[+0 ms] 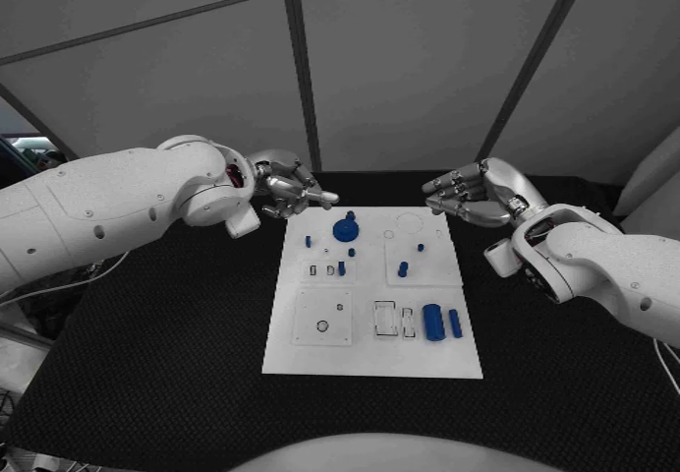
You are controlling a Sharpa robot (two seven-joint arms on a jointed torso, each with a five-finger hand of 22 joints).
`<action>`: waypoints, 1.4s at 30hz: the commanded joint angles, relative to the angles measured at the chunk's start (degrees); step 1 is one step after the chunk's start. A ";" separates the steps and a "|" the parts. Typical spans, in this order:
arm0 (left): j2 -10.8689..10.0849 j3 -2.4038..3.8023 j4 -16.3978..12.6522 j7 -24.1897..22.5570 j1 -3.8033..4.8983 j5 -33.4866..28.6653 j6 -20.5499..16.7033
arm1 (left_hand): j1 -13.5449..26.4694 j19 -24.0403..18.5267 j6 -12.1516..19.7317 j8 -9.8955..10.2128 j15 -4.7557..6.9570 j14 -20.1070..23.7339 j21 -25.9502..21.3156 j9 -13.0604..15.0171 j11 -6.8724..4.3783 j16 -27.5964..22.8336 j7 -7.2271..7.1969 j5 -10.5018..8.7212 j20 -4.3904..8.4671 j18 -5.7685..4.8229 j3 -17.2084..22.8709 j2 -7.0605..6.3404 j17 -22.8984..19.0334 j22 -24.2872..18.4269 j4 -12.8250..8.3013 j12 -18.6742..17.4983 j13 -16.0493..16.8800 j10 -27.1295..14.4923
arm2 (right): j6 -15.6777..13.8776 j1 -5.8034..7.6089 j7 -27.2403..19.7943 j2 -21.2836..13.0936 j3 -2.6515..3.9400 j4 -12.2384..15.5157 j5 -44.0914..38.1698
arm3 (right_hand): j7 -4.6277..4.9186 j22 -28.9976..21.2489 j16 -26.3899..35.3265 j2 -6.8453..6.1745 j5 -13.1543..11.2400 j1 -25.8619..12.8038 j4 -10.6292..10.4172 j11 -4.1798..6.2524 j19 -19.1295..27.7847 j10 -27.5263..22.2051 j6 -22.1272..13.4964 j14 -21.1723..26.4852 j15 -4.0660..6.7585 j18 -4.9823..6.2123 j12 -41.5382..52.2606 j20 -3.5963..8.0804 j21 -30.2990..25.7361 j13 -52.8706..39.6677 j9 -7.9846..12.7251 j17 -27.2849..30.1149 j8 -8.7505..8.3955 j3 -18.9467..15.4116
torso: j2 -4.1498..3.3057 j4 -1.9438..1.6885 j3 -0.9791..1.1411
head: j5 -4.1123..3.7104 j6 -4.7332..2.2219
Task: Assemble the parts on the task board
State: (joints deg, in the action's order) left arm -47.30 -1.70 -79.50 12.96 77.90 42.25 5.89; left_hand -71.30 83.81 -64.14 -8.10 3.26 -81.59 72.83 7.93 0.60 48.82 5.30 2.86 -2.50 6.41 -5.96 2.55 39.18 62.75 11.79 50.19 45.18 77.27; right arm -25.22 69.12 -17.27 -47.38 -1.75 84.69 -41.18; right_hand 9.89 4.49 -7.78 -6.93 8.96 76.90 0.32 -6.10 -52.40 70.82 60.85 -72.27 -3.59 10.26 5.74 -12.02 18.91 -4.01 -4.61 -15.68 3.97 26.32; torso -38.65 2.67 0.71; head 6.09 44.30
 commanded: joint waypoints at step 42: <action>14.75 -9.54 9.61 15.20 -0.02 12.96 5.73 | 5.05 -0.45 1.57 -9.84 1.09 0.36 2.81 11.91 -1.34 -0.29 -1.81 -0.08 0.91 -2.05 -7.54 0.43 1.57 3.40 3.92 13.06 12.46 -2.21 | -2.56 0.33 -1.83 2.33 0.46 -3.69 9.86 | 2.53 -0.84 4.12 -1.15 3.74 -2.16 0.04 -2.73 1.78 -5.45 -3.89 6.46 -3.06 0.33 -1.49 -2.38 -9.50 0.31 0.61 4.57 -0.33 -3.20 | 0.51 0.10 -0.03 | -0.47 2.69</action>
State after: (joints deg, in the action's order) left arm -32.72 -11.25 -70.05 28.29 77.86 54.43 10.54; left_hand -65.84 83.82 -62.84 -17.58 4.11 -81.38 76.01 19.79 -0.69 48.81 3.48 2.85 -1.63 3.83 -13.91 2.95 40.65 66.24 15.64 63.57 57.68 75.44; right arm -27.25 69.33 -19.21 -45.13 -1.35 80.93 -31.59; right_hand 12.56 3.60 -3.79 -8.05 12.50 75.31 0.34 -8.96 -50.69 65.76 57.34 -66.22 -6.65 10.25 3.96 -14.14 9.69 -3.78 -4.08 -11.19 3.97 23.51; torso -38.14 2.83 0.68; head 5.66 46.92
